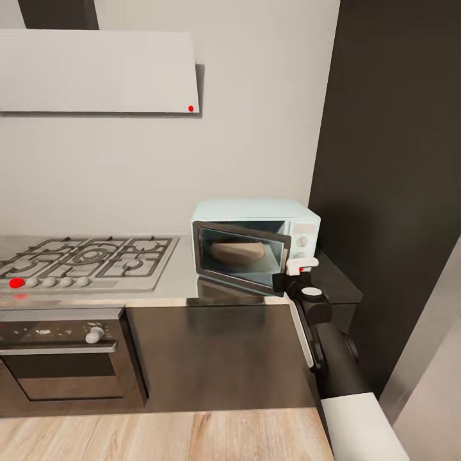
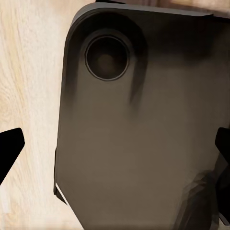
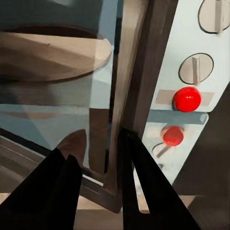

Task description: In the kitchen, take the popcorn bag from the countertop, put it into the microwave, and heat it until the popcorn is cooked so the cooked popcorn ends up inside the bag.

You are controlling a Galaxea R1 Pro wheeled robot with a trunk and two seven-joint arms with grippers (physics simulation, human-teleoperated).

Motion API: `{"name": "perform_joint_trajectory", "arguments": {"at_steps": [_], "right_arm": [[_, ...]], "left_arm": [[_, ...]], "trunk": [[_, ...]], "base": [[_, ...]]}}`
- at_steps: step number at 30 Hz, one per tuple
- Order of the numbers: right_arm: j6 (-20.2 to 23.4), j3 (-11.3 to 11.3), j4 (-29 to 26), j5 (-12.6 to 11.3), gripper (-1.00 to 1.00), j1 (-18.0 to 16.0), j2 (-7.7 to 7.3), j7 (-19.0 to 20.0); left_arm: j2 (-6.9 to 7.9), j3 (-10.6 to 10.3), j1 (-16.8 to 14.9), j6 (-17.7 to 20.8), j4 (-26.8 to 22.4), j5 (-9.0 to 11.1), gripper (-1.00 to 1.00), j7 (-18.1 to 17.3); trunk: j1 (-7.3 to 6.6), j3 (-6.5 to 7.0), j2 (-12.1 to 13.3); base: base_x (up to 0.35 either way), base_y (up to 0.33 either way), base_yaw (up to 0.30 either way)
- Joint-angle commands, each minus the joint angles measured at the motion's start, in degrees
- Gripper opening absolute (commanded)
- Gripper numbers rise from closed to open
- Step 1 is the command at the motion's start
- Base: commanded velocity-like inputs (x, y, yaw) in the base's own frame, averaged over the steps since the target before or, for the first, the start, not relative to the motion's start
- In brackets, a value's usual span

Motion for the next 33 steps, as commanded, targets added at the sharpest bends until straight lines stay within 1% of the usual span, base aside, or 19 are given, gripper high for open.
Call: {"name": "perform_joint_trajectory", "arguments": {"at_steps": [1,11,12,20,26,28,30,31,32,33], "right_arm": [[0.46,-2.47,0.07,2.55,-1.00,-0.07,-0.01,-0.02],[0.44,-2.47,0.57,2.55,-1.00,-0.08,0.01,-0.02],[0.44,-2.47,0.59,2.55,1.00,-0.08,0.00,-0.01],[0.54,-2.47,0.54,2.69,1.00,-0.07,-0.01,0.36],[1.44,-2.44,0.27,2.77,1.00,-0.05,-0.15,1.11],[2.67,-2.39,-0.26,2.57,1.00,-0.05,-0.23,2.21],[5.26,-2.43,-0.62,2.60,1.00,-0.04,-0.34,6.30],[5.76,-2.44,-0.68,2.73,1.00,-0.04,-0.58,7.99],[6.21,-2.46,-0.74,2.88,1.00,-0.04,-1.69,10.00],[6.51,-2.47,-0.78,2.84,1.00,-0.04,-3.82,11.42]], "left_arm": [[-0.02,-0.08,0.03,-0.10,-0.09,0.44,1.00,0.13],[-0.02,-0.08,0.05,-0.10,-0.09,0.44,1.00,0.13],[-0.02,-0.08,0.04,-0.10,-0.09,0.44,1.00,0.13],[-0.02,-0.08,0.03,-0.10,-0.09,0.44,1.00,0.13],[-0.02,-0.08,0.03,-0.10,-0.09,0.44,1.00,0.13],[-0.02,-0.08,0.03,-0.10,-0.09,0.44,1.00,0.15],[-0.01,-0.08,0.03,-0.10,-0.09,0.44,1.00,0.17],[0.00,-0.08,0.03,-0.10,-0.09,0.44,1.00,0.17],[-0.01,-0.08,0.03,-0.10,-0.09,0.44,1.00,0.17],[0.01,-0.08,0.03,-0.10,-0.09,0.44,1.00,0.17]], "trunk": [[0.00,-0.04,-0.04],[0.00,-0.04,-0.04],[0.00,-0.04,-0.04],[0.00,-0.04,-0.04],[0.00,-0.04,-0.04],[0.00,-0.04,-0.04],[0.00,-0.04,-0.04],[0.00,-0.04,-0.04],[0.00,-0.04,-0.04],[0.00,-0.04,-0.04]], "base": [[-0.005,0.000,0.000],[0.000,0.000,0.000],[0.000,0.000,0.000],[0.000,0.000,0.000],[0.000,0.000,0.000],[0.000,0.000,0.000],[0.000,0.000,0.000],[0.000,0.000,0.000],[0.000,0.000,0.000],[0.000,0.000,0.000]]}}
